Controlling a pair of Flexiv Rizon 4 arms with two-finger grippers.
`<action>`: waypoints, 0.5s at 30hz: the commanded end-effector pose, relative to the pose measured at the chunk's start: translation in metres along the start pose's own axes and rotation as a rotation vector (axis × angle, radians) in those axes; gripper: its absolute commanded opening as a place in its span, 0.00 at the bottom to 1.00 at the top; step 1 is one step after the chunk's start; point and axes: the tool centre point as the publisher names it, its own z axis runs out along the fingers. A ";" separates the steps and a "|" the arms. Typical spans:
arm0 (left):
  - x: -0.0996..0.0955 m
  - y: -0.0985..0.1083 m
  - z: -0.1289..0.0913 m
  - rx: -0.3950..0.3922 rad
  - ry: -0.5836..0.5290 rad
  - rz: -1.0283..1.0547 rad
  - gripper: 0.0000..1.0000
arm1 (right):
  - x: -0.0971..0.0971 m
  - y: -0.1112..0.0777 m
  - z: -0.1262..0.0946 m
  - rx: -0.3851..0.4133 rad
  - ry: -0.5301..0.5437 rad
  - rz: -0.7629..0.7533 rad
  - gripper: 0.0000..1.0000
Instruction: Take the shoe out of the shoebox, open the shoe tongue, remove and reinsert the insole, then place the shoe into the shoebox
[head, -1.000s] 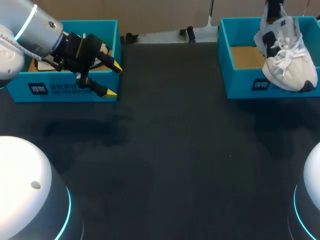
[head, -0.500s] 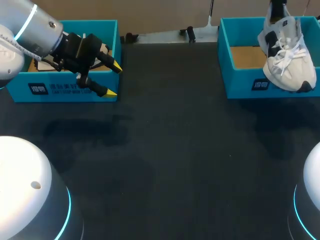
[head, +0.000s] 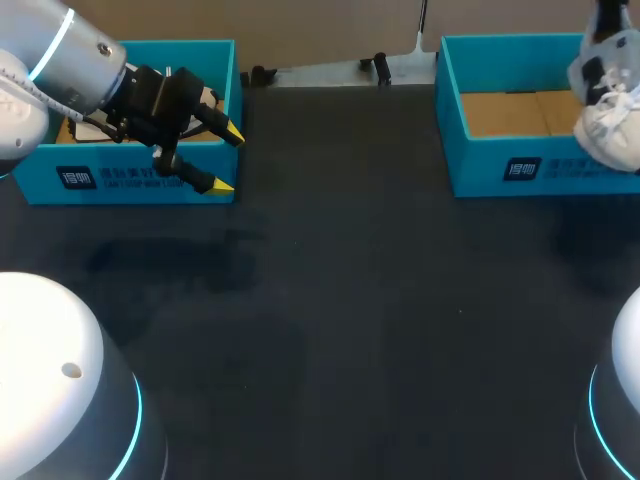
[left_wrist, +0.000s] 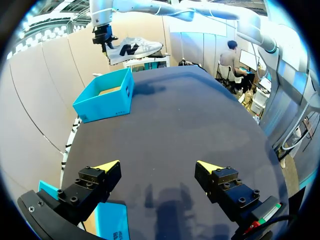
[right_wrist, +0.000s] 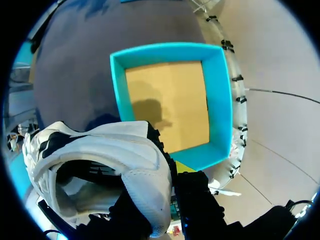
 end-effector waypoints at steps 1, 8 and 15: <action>0.001 0.000 0.000 -0.003 -0.001 0.000 1.00 | -0.008 -0.027 0.014 -0.023 0.015 0.017 0.00; 0.001 0.000 0.000 -0.003 -0.001 0.000 1.00 | -0.015 -0.057 0.038 0.043 0.078 0.130 0.00; 0.001 0.000 0.000 -0.003 -0.001 0.000 1.00 | -0.013 -0.068 0.050 0.119 0.131 0.432 0.00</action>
